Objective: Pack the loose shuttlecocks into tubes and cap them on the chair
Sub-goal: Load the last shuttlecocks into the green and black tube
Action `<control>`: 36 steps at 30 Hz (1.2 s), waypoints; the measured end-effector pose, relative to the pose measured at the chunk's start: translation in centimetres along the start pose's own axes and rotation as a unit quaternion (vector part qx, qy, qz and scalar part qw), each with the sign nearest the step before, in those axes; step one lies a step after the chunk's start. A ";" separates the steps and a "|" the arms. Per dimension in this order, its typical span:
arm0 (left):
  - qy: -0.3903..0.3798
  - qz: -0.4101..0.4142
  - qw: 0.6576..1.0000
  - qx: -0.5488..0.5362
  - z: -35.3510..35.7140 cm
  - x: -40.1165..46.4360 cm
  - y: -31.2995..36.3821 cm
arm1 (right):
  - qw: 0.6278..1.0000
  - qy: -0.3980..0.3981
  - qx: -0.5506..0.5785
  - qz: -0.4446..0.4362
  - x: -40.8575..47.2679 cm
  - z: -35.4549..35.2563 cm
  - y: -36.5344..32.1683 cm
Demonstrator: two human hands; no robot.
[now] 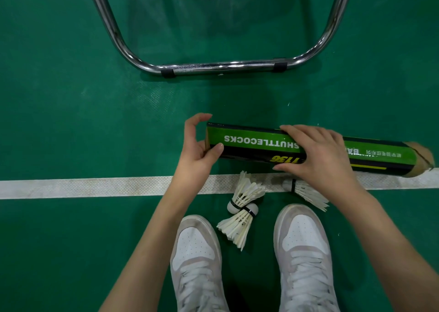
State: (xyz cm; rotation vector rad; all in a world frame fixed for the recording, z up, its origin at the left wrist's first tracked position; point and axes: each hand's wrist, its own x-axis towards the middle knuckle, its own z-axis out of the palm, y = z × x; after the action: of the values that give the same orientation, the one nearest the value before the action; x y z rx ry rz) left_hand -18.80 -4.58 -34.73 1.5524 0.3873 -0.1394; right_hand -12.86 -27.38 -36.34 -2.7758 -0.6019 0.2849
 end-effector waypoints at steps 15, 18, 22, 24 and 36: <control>0.042 0.020 0.991 0.126 -0.1 -0.3 0.5 | 1.000 -0.010 0.000 -0.015 0.5 0.1 -1.0; -0.006 0.004 0.994 0.111 -0.4 -0.2 0.1 | 1.000 -0.013 -0.002 -0.019 0.4 0.1 -1.2; -0.049 -0.010 0.994 0.098 -0.7 -0.1 0.1 | 1.000 -0.015 -0.007 -0.025 0.3 0.1 -1.2; -0.051 -0.004 0.997 0.064 -0.6 -0.2 0.2 | 1.000 -0.013 -0.006 -0.025 0.3 0.1 -1.1; 0.115 0.125 0.963 0.210 1.2 -2.2 -0.7 | 1.000 0.002 0.000 0.009 0.4 -0.6 1.0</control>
State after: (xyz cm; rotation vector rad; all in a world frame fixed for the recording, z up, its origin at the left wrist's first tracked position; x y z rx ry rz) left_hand -20.90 -6.09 -34.70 2.0332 0.3539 0.1686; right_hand -11.96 -28.20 -36.13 -2.7827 -0.5777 0.2841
